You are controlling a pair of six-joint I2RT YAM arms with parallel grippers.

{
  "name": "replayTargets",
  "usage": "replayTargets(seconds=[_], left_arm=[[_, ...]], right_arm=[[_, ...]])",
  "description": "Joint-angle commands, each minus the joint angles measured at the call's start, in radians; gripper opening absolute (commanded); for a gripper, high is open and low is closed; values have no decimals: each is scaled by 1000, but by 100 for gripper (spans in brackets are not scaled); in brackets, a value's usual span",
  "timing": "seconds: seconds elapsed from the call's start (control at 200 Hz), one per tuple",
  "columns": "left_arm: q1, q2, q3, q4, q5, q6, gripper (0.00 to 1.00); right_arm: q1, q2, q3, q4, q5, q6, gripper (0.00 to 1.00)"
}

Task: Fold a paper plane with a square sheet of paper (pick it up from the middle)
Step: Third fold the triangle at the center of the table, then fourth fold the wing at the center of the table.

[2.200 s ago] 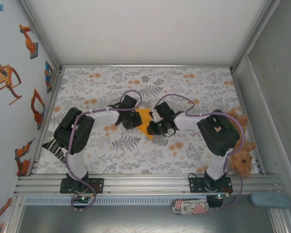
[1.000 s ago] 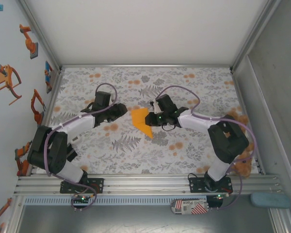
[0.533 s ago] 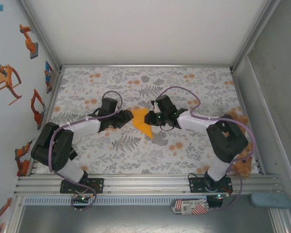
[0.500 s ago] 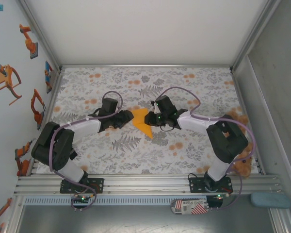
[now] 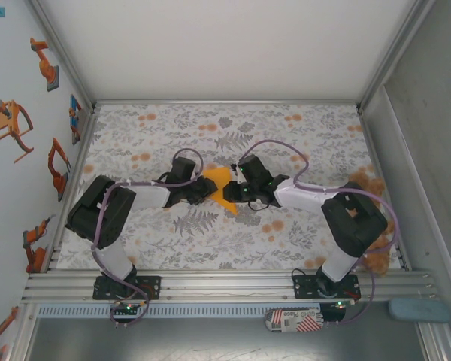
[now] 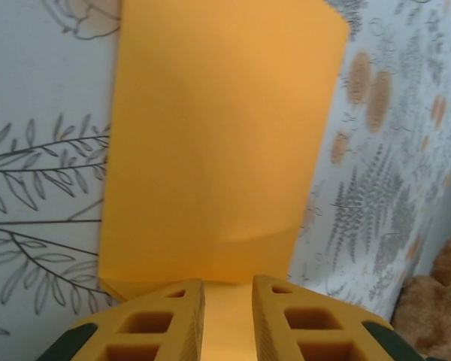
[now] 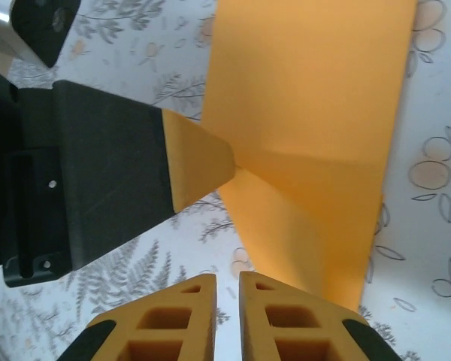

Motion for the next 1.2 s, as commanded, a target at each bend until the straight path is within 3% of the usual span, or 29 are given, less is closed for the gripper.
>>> replayTargets(seconds=[0.0,0.506,0.851,1.192], left_arm=[[-5,26,40,-25,-19,-21,21],[0,8,42,-98,-51,9,20],[27,-151,-30,-188,-152,13,37],[32,-65,1,-137,-91,-22,41]], right_arm=[[1,46,34,-25,54,-14,15],[-8,195,100,-80,72,8,13],[-14,199,85,-98,63,7,10],[-14,205,85,-87,52,11,10]])
